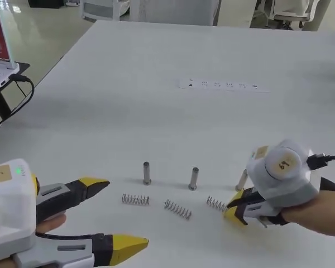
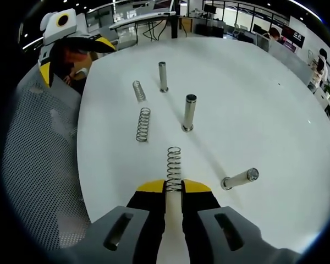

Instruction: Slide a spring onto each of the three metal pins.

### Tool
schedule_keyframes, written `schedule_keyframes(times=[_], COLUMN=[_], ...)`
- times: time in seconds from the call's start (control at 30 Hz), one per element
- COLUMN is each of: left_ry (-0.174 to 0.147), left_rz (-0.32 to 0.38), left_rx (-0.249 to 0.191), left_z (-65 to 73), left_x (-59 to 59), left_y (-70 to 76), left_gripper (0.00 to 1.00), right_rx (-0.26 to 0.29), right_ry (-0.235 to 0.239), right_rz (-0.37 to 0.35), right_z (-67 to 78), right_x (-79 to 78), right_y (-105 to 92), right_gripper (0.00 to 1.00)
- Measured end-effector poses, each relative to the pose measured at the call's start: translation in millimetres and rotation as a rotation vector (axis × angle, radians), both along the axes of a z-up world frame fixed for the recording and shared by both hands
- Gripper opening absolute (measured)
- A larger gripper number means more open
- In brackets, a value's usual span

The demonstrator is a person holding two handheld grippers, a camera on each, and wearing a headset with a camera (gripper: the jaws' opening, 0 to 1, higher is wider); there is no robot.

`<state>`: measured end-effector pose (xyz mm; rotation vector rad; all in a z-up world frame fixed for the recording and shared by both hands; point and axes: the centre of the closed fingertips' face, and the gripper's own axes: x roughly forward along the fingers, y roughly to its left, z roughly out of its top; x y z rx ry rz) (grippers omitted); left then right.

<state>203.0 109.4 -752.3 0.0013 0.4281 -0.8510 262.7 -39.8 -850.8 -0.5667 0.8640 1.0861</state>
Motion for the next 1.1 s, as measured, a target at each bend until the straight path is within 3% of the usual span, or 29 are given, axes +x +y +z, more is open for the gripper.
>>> schedule_keyframes(times=[0.27, 0.6, 0.77, 1.1], left_ry=[0.007, -0.004, -0.015, -0.018], left_rz=[-0.043, -0.086, -0.128, -0.205], left_rx=[0.019, 0.017, 0.036, 0.032], left_z=[-1.7, 11.9, 17.0, 19.5], left_x=[-3.5, -3.2, -0.9, 1.3], left_y=[-5.8, -5.6, -10.6, -23.0], left_gripper=[0.7, 0.67, 0.63, 0.52], right_rx=[0.044, 0.091, 0.121, 0.129], right_ry=[0.001, -0.038, -0.052, -0.076], right_rz=[0.035, 0.113, 0.153, 0.231], right_z=[21.1, 55.9, 73.2, 88.2], right_x=[-10.2, -20.2, -24.6, -35.7], right_y=[11.5, 31.5, 42.7, 57.0], right_gripper=[0.08, 0.08, 0.08, 0.08])
